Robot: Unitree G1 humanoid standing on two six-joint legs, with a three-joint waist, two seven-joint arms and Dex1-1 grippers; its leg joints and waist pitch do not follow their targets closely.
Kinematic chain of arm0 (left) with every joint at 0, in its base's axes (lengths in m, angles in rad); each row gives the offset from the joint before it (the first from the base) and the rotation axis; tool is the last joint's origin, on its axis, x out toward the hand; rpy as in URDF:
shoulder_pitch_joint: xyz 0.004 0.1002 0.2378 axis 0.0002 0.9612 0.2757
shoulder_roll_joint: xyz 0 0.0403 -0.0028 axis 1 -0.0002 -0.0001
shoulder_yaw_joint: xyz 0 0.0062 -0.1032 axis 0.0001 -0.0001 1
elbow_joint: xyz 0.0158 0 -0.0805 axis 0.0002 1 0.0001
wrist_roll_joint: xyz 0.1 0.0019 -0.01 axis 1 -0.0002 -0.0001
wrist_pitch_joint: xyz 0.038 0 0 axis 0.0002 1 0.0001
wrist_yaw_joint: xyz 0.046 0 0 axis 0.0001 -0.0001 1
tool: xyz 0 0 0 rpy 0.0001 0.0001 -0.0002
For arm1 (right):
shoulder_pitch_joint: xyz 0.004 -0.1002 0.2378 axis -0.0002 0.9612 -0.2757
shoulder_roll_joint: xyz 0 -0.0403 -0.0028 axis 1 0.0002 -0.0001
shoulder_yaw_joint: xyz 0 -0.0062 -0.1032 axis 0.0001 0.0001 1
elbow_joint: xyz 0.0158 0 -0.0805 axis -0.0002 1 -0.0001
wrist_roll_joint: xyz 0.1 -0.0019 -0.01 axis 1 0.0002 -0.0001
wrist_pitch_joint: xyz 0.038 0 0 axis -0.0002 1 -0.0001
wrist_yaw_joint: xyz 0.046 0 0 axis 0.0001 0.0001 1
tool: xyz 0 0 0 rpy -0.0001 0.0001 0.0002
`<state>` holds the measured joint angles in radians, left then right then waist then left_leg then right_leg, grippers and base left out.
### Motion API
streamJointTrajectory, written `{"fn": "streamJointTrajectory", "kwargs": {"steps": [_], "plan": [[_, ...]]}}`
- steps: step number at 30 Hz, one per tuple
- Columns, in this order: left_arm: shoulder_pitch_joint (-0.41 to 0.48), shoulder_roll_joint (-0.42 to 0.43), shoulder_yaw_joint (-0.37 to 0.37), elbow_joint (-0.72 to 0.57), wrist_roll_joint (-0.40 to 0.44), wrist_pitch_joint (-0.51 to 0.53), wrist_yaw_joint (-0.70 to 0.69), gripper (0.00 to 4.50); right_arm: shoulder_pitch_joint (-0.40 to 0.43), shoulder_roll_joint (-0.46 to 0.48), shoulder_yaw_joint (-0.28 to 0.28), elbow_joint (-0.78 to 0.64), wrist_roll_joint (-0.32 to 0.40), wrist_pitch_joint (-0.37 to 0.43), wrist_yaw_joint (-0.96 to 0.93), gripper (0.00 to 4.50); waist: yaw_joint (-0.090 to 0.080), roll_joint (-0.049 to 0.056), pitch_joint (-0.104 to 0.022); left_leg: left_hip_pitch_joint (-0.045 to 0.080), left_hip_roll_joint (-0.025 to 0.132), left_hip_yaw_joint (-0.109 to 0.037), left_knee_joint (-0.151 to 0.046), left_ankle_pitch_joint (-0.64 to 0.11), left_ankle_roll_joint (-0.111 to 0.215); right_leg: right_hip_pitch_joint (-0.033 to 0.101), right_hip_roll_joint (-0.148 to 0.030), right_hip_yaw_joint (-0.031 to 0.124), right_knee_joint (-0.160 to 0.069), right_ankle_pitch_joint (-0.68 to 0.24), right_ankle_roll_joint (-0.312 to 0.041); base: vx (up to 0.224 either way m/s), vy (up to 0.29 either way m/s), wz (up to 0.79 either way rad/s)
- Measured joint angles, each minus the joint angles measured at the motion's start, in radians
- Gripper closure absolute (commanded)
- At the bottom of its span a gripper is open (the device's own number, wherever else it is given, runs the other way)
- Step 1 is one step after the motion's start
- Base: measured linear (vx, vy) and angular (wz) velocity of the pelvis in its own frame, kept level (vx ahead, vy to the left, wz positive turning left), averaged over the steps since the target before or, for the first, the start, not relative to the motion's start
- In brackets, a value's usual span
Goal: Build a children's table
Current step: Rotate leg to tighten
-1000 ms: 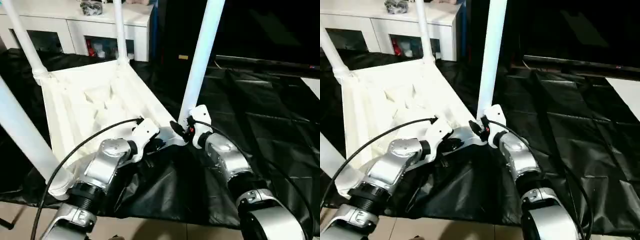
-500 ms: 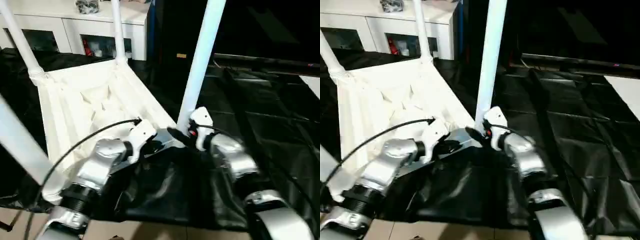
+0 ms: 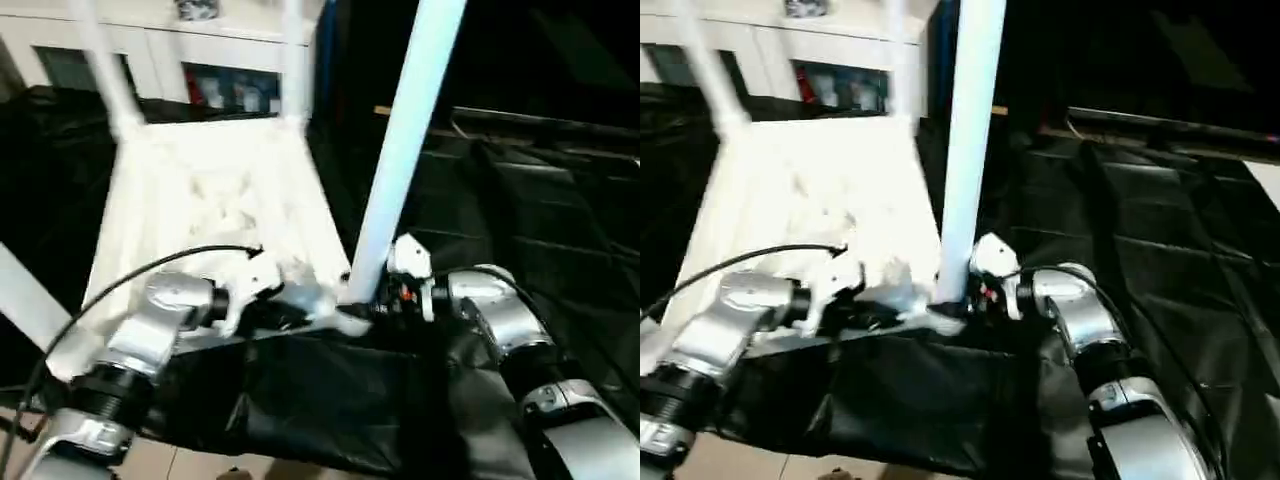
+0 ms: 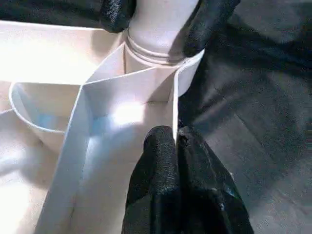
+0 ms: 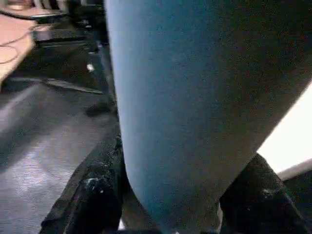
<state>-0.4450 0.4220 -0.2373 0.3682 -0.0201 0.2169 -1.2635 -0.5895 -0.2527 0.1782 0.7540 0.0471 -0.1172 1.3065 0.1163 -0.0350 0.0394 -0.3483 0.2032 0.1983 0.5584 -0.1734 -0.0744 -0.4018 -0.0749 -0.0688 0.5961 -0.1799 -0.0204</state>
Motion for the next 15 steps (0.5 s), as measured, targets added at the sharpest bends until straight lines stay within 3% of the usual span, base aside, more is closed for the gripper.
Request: {"fn": "streamJointTrajectory", "kwargs": {"steps": [10, 15], "plan": [[-0.019, 0.016, -0.021, 0.04, -0.005, -0.047, -0.044, 4.5, 0.002, -0.018, 0.025, -0.027, 0.005, 0.019, 0.066, 2.5, 0.002, 0.0, 0.0, 0.0, 0.0, 0.0, 0.002, 0.0, 0.0, 0.003, 0.0, 0.001, 0.001, -0.001, 0.002, 0.0, 0.0, 0.0], [-0.046, -0.038, 0.001, 0.1, 0.033, -0.061, 0.083, 4.5, -0.006, 0.021, -0.024, 0.02, -0.003, 0.045, -0.105, 2.51, 0.002, -0.001, -0.001, 0.001, 0.0, 0.0, 0.002, 0.0, 0.0, 0.005, -0.001, 0.002, 0.005, -0.004, 0.007, -0.012, -0.002, 0.0]]}}
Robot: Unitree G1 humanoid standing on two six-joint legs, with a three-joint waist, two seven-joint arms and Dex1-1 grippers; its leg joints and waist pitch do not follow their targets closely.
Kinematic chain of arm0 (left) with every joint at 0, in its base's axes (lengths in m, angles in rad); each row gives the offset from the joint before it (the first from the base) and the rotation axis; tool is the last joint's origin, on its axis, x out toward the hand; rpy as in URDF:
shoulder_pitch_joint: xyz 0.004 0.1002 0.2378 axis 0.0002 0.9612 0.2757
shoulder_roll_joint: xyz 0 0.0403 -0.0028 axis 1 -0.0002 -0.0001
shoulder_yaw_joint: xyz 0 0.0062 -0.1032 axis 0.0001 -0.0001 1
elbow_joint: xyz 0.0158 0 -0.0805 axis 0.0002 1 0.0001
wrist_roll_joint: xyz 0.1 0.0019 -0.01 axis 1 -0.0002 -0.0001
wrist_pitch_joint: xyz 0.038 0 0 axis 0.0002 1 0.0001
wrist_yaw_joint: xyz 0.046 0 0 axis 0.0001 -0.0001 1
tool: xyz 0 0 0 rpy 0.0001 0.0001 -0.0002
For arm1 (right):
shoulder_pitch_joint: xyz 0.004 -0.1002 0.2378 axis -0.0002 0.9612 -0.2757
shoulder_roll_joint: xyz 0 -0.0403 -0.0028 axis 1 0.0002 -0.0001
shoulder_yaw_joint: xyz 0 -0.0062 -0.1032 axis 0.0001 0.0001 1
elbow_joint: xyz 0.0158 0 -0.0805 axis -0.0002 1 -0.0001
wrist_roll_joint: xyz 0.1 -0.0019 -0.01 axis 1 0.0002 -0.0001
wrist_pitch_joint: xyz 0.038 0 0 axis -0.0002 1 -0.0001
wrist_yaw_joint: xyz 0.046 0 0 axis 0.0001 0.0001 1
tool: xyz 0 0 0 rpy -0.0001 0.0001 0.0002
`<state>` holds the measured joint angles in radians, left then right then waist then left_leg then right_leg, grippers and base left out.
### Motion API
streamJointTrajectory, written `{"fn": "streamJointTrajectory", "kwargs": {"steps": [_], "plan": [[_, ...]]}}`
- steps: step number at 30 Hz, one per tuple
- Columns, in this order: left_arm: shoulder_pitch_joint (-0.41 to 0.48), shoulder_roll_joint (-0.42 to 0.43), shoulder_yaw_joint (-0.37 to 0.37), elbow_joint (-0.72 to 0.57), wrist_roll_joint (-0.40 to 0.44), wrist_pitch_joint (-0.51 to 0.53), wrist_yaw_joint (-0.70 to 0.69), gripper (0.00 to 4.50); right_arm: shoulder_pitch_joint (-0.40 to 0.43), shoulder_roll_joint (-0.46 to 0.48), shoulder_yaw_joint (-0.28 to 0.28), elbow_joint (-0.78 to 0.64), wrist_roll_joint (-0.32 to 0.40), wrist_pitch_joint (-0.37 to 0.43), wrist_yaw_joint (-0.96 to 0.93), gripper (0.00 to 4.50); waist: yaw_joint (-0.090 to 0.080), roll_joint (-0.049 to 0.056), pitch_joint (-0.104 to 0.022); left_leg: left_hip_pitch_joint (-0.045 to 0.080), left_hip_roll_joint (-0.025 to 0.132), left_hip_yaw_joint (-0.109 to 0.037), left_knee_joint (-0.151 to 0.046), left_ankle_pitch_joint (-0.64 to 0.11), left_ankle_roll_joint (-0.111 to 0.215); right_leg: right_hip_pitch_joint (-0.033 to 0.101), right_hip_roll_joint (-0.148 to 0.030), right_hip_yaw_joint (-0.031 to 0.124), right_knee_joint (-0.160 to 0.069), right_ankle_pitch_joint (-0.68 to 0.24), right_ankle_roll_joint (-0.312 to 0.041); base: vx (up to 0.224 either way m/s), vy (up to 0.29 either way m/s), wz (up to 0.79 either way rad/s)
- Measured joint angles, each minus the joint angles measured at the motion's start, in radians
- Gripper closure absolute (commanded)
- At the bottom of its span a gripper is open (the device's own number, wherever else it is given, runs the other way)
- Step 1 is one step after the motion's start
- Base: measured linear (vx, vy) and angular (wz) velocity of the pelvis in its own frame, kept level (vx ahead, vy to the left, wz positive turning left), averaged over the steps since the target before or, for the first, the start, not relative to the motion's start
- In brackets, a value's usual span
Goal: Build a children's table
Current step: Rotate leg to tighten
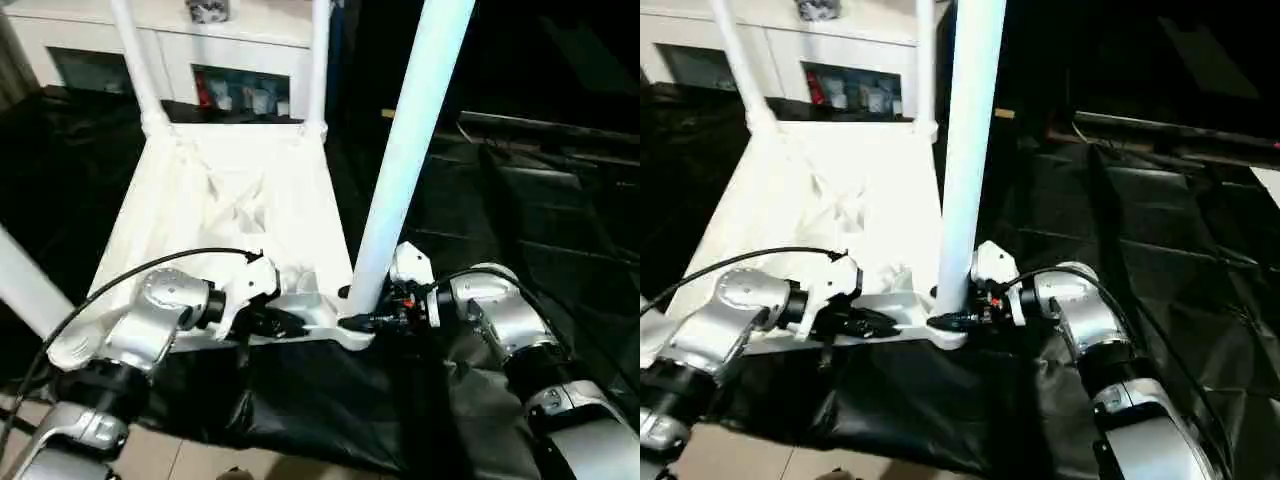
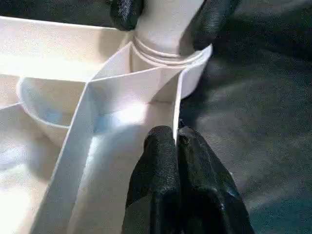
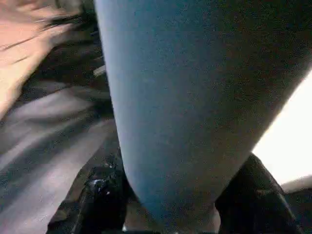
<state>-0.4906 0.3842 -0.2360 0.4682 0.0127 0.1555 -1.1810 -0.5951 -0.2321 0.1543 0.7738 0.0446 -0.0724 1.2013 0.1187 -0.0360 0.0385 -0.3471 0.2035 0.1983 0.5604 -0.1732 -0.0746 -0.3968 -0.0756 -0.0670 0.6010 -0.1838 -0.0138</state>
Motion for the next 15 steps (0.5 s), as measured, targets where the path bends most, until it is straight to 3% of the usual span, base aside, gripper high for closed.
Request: {"fn": "streamJointTrajectory", "kwargs": {"steps": [3, 8, 10, 15], "plan": [[-0.012, -0.037, 0.006, 0.012, 0.029, 0.02, 0.104, 4.5, -0.008, 0.046, -0.031, 0.038, -0.001, 0.005, -0.184, 2.54, -0.01, 0.001, 0.001, 0.0, 0.0, -0.002, 0.0, 0.0, 0.0, -0.001, -0.001, -0.002, -0.002, -0.001, 0.002, -0.062, -0.002, -0.03], [-0.002, -0.178, 0.035, -0.036, 0.079, 0.16, 0.369, 4.5, -0.037, 0.148, -0.112, 0.086, -0.023, 0.065, -0.592, 2.55, -0.038, 0.0, 0.002, -0.002, -0.001, -0.006, 0.001, 0.0, 0.0, 0.0, -0.001, -0.007, -0.022, -0.001, 0.002, -0.045, 0.017, -0.07], [0.012, -0.222, 0.04, -0.055, 0.083, 0.186, 0.432, 4.5, -0.043, 0.168, -0.128, 0.097, -0.024, 0.07, -0.675, 2.55, -0.049, 0.0, 0.002, -0.003, -0.001, -0.008, 0.002, 0.0, 0.0, 0.0, -0.002, -0.011, -0.03, -0.001, 0.002, -0.024, 0.053, -0.18], [0.018, -0.249, 0.043, -0.061, 0.099, 0.191, 0.478, 4.5, -0.045, 0.191, -0.138, 0.105, -0.037, 0.059, -0.752, 2.55, -0.055, 0.0, 0.002, -0.003, -0.005, -0.01, 0.001, 0.0, 0.001, 0.001, -0.004, -0.01, -0.037, -0.001, 0.002, 0.0, 0.0, 0.0]]}}
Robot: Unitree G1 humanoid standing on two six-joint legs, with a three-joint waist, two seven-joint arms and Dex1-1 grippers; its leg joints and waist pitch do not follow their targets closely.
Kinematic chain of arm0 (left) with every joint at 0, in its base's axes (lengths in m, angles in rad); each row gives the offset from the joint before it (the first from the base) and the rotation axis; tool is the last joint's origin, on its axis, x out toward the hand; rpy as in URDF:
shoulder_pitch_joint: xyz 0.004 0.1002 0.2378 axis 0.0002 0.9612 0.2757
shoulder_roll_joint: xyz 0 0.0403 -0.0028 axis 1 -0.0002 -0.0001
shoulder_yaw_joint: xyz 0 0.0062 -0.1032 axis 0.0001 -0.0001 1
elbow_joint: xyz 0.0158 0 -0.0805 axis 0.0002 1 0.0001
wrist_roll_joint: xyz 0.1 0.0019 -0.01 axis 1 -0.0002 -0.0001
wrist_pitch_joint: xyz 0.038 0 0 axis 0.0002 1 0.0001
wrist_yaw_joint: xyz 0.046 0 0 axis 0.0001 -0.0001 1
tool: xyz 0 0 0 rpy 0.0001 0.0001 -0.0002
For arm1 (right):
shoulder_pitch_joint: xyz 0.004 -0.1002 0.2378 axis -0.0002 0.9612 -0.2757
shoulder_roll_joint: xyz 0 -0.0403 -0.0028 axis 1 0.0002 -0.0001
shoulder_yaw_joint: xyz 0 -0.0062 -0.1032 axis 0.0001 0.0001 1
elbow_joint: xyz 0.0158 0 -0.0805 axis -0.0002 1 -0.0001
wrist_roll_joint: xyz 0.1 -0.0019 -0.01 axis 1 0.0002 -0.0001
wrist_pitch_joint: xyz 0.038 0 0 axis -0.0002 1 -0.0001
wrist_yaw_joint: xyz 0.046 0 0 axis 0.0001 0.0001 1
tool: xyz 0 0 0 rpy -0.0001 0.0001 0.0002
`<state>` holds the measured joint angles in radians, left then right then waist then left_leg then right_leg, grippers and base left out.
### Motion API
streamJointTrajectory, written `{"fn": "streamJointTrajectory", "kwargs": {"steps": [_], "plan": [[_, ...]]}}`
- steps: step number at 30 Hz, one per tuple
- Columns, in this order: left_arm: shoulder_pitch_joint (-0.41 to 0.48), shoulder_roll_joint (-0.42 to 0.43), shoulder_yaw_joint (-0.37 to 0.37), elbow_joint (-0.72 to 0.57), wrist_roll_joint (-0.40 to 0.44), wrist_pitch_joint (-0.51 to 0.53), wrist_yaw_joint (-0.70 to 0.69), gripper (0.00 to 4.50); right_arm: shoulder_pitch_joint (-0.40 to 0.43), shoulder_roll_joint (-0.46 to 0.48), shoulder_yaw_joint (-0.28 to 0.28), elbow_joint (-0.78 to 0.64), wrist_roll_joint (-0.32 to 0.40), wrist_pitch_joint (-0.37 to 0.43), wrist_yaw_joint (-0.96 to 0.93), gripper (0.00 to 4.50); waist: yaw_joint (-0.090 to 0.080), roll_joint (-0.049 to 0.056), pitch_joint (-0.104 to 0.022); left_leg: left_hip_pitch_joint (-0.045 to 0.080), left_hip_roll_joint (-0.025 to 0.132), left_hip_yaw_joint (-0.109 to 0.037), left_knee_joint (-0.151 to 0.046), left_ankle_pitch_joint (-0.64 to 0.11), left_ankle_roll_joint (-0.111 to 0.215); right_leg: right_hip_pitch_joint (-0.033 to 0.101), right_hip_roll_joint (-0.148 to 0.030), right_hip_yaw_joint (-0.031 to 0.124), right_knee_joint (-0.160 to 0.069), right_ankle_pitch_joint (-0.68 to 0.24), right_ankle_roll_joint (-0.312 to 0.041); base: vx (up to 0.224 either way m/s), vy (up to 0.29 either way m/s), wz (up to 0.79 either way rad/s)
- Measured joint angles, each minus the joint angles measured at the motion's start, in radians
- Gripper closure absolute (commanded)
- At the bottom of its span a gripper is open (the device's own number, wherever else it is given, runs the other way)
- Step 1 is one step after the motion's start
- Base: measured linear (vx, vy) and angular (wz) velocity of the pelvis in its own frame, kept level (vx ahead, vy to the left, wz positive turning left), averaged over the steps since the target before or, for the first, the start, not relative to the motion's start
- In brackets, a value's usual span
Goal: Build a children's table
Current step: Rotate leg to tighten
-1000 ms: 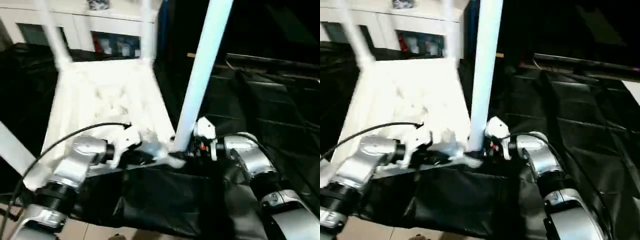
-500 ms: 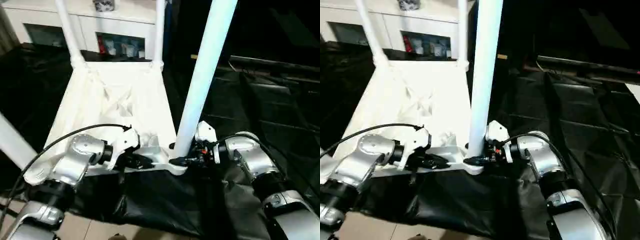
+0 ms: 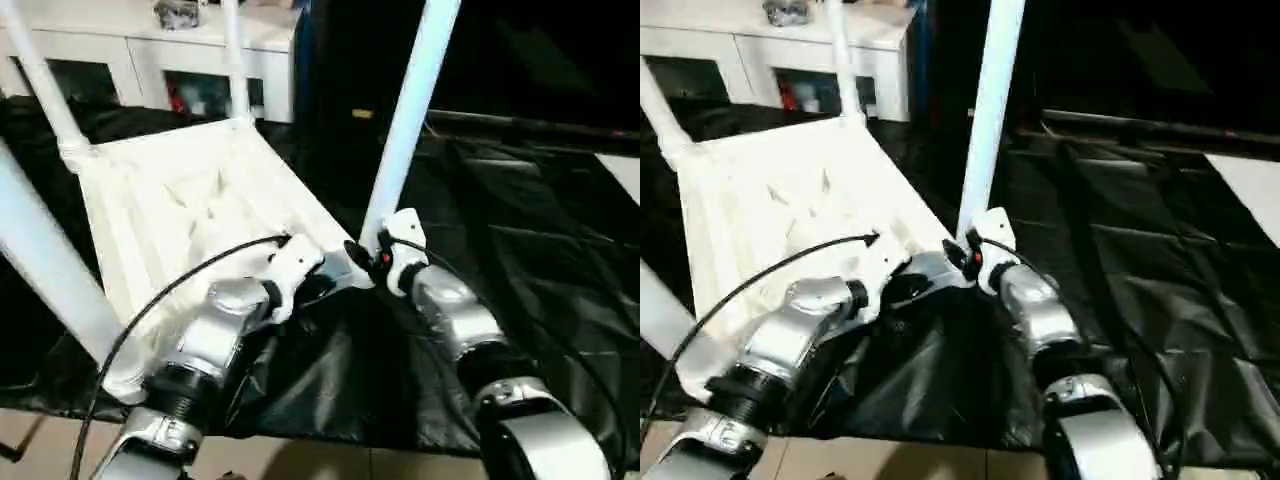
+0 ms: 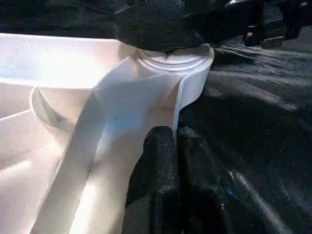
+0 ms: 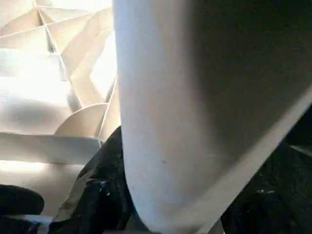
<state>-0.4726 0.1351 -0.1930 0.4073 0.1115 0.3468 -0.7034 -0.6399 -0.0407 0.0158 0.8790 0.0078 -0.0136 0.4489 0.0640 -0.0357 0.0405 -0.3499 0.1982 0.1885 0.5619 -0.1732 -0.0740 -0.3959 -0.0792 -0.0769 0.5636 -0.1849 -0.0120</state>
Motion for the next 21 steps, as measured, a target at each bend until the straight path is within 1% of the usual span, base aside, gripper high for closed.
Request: {"fn": "streamJointTrajectory", "kwargs": {"steps": [2, 3, 4, 5, 6, 8, 10, 11, 15, 17, 19, 21], "plan": [[0.003, -0.002, -0.001, -0.005, 0.001, 0.003, 0.008, 4.5, 0.0, 0.002, 0.0, 0.003, -0.001, -0.008, -0.007, 2.55, -0.001, 0.0, 0.0, 0.0, -0.002, 0.0, 0.0, 0.0, 0.0, 0.0, 0.0, 0.002, 0.0, 0.0, 0.0, 0.0, 0.0, 0.0], [0.005, -0.002, -0.001, -0.011, 0.001, 0.006, 0.009, 4.5, 0.0, 0.002, 0.0, 0.005, 0.0, -0.016, -0.006, 2.2, -0.001, 0.0, 0.0, 0.0, -0.003, 0.0, 0.0, 0.0, 0.0, -0.001, -0.001, 0.003, 0.0, 0.0, 0.0, 0.0, 0.0, 0.0], [0.006, -0.002, -0.002, -0.013, 0.001, 0.006, 0.009, 4.5, 0.001, 0.002, -0.001, 0.005, 0.001, -0.019, -0.005, 1.99, -0.001, 0.0, 0.0, 0.0, -0.004, 0.0, 0.0, 0.0, 0.0, -0.001, -0.001, 0.004, 0.0, 0.0, 0.0, 0.0, 0.0, 0.0], [0.008, 0.001, -0.004, -0.017, 0.001, 0.006, 0.009, 4.5, 0.001, 0.002, -0.001, 0.005, 0.001, -0.02, -0.003, 1.99, -0.001, -0.001, 0.0, 0.0, -0.005, 0.0, 0.0, 0.0, 0.0, -0.002, -0.001, 0.005, 0.0, 0.0, 0.0, 0.0, 0.0, 0.0], [0.008, 0.002, -0.006, -0.02, 0.001, 0.006, 0.009, 4.5, 0.002, 0.002, -0.001, 0.006, -0.002, -0.021, 0.0, 1.83, -0.001, -0.001, 0.001, 0.0, -0.005, 0.0, 0.0, 0.0, 0.0, -0.002, -0.001, 0.006, 0.0, 0.0, 0.0, 0.0, 0.0, 0.0], [0.01, 0.014, -0.011, -0.027, 0.0, 0.003, -0.003, 4.5, 0.001, -0.002, -0.001, 0.004, -0.002, -0.023, 0.034, 1.76, -0.003, -0.003, 0.001, 0.0, -0.005, 0.0, 0.0, 0.0, 0.001, -0.002, -0.001, 0.006, 0.0, 0.0, 0.0, 0.0, 0.0, 0.0], [0.011, 0.029, -0.012, -0.03, -0.004, -0.007, -0.028, 4.5, 0.002, -0.012, 0.003, 0.004, -0.004, -0.036, 0.078, 1.56, -0.003, -0.003, 0.002, -0.001, -0.005, 0.0, 0.0, 0.0, 0.001, -0.003, -0.001, 0.007, 0.0, 0.0, 0.0, 0.0, 0.0, 0.0], [0.011, 0.036, -0.012, -0.03, -0.008, -0.011, -0.041, 4.5, 0.002, -0.017, 0.004, 0.004, -0.004, -0.041, 0.098, 1.56, -0.003, -0.003, 0.002, -0.001, -0.005, 0.0, -0.001, 0.0, 0.001, -0.003, 0.0, 0.007, 0.0, 0.001, -0.001, 0.0, 0.0, 0.0], [0.016, 0.107, -0.017, -0.045, -0.042, -0.036, -0.155, 4.5, 0.011, -0.085, 0.062, -0.011, -0.004, -0.083, 0.293, 1.56, -0.002, -0.004, 0.002, 0.0, -0.005, 0.0, -0.001, 0.0, 0.001, -0.004, 0.0, 0.007, 0.003, 0.014, -0.003, 0.0, 0.0, 0.0], [0.024, 0.132, -0.016, -0.052, -0.056, -0.051, -0.2, 4.5, 0.013, -0.108, 0.078, -0.016, -0.004, -0.099, 0.367, 1.56, 0.0, -0.006, 0.001, 0.001, -0.005, 0.0, 0.0, 0.0, 0.001, -0.006, 0.0, 0.009, 0.013, 0.015, -0.003, 0.0, 0.0, 0.0], [0.032, 0.168, -0.019, -0.058, -0.08, -0.069, -0.265, 4.5, 0.021, -0.147, 0.103, -0.033, -0.003, -0.118, 0.478, 1.56, 0.004, -0.007, 0.0, 0.001, -0.004, 0.0, -0.004, 0.0, 0.001, -0.006, 0.001, 0.008, 0.018, 0.015, -0.003, 0.0, 0.0, 0.0], [0.034, 0.187, -0.021, -0.058, -0.093, -0.086, -0.316, 4.5, 0.022, -0.164, 0.11, -0.041, -0.003, -0.125, 0.547, 1.56, 0.014, -0.008, 0.0, 0.001, 0.0, 0.0, -0.006, 0.0, 0.0, -0.007, 0.003, 0.008, 0.022, 0.015, -0.004, 0.055, -0.046, 0.06]]}}
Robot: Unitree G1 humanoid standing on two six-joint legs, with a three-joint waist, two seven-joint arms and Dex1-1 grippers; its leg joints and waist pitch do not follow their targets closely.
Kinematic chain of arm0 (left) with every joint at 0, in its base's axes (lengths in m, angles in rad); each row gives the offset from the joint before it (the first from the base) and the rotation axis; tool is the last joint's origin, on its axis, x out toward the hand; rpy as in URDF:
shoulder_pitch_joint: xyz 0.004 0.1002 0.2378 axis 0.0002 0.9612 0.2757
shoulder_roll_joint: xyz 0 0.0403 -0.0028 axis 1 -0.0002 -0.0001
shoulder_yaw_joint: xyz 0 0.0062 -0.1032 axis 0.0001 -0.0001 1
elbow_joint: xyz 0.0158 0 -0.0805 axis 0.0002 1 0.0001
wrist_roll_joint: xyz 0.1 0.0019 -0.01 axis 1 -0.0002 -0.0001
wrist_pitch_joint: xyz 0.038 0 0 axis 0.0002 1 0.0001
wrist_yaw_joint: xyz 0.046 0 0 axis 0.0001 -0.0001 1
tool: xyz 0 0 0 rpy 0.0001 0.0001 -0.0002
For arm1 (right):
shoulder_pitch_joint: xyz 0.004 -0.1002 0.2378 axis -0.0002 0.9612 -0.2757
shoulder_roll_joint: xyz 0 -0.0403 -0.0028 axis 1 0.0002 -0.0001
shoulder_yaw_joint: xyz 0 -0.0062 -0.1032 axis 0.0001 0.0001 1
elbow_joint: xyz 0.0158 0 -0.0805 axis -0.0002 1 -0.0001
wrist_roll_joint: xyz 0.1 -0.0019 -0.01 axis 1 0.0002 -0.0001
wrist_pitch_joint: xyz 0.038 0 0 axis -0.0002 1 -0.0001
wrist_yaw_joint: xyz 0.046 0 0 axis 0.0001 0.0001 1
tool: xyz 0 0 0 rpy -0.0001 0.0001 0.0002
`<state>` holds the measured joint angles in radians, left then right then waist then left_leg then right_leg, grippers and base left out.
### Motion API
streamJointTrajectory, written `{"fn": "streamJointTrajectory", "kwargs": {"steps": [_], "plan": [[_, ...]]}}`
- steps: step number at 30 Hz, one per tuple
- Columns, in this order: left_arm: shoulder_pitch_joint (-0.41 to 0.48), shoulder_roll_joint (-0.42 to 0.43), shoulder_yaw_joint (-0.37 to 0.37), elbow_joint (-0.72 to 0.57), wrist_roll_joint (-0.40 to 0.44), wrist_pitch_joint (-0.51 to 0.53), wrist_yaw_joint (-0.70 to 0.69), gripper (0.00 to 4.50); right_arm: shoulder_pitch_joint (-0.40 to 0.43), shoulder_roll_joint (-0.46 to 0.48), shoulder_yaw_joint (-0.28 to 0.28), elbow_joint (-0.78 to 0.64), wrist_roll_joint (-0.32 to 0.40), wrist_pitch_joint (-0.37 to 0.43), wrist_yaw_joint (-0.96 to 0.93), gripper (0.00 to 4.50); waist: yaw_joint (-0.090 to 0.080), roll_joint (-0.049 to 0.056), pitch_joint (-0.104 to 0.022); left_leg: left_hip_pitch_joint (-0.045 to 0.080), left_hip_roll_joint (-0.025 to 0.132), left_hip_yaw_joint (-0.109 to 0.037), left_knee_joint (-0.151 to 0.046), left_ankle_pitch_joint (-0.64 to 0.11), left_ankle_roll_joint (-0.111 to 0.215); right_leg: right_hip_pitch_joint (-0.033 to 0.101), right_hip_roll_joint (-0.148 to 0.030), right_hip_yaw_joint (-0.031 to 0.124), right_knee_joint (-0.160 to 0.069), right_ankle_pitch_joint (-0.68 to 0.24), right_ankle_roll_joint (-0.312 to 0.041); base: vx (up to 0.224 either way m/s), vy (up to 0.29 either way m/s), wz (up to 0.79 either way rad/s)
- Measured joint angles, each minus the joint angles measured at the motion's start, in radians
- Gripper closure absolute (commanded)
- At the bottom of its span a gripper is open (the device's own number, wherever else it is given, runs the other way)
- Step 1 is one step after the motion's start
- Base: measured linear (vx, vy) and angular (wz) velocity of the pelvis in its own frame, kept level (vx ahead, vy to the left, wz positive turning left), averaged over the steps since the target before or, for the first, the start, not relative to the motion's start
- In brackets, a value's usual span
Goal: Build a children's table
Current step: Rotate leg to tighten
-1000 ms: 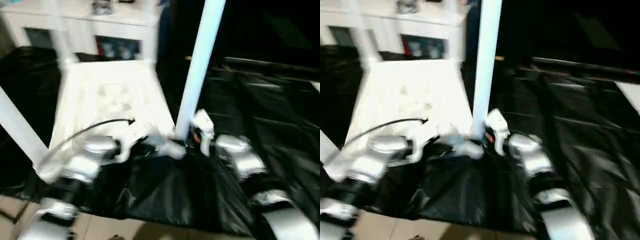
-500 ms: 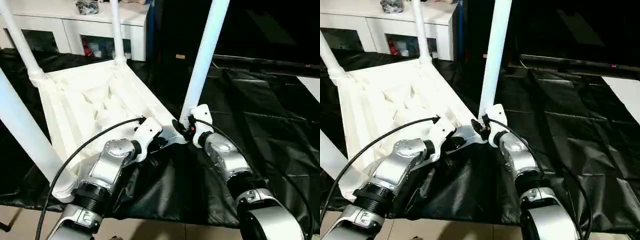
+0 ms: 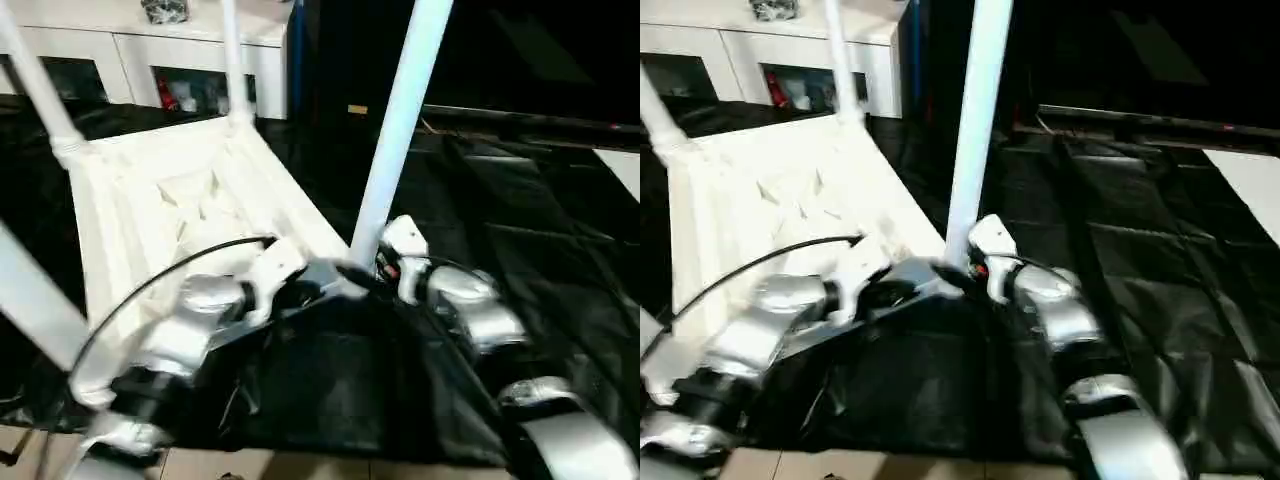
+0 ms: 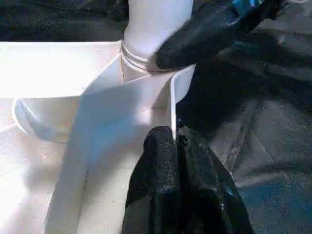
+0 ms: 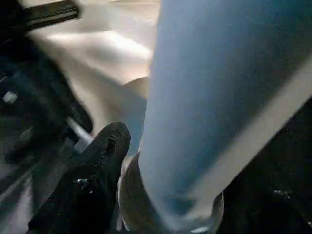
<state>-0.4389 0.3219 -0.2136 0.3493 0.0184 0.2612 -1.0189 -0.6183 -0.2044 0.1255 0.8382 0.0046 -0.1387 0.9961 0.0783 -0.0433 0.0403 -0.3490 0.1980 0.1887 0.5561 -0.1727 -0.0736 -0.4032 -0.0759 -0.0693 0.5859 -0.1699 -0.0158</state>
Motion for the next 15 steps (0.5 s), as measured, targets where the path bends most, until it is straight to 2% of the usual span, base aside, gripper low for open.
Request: {"fn": "streamJointTrajectory", "kwargs": {"steps": [3, 4, 7, 15], "plan": [[0.0, 0.031, -0.009, 0.0, -0.021, -0.021, -0.071, 4.5, 0.001, -0.015, 0.01, -0.013, 0.01, 0.002, 0.103, 1.56, 0.015, 0.0, 0.0, 0.0, 0.004, 0.003, 0.0, -0.001, -0.001, -0.001, 0.002, -0.001, 0.01, -0.007, -0.005, 0.038, -0.026, 0.03], [0.0, 0.048, -0.012, 0.0, -0.027, -0.032, -0.101, 4.5, 0.003, -0.022, 0.015, -0.02, 0.026, 0.01, 0.153, 1.78, 0.02, 0.0, 0.0, 0.0, 0.007, 0.005, -0.001, -0.002, -0.002, -0.002, 0.003, -0.002, 0.01, -0.009, -0.006, 0.0, 0.0, 0.0], [-0.002, 0.073, -0.02, 0.003, -0.035, -0.046, -0.156, 4.5, 0.008, -0.036, 0.024, -0.037, 0.044, 0.022, 0.237, 1.9, 0.035, 0.0, 0.0, 0.0, 0.008, 0.007, 0.0, -0.002, -0.002, -0.002, 0.003, -0.003, 0.01, -0.01, -0.007, 0.0, 0.0, 0.0], [-0.015, 0.116, -0.041, 0.022, -0.045, -0.072, -0.244, 4.5, 0.019, -0.045, 0.047, -0.063, 0.051, 0.03, 0.348, 2.4, 0.037, -0.001, 0.0, 0.001, 0.008, 0.009, 0.006, -0.003, -0.005, 0.001, 0.002, 0.0, 0.012, -0.01, -0.007, 0.0, 0.0, 0.0]]}}
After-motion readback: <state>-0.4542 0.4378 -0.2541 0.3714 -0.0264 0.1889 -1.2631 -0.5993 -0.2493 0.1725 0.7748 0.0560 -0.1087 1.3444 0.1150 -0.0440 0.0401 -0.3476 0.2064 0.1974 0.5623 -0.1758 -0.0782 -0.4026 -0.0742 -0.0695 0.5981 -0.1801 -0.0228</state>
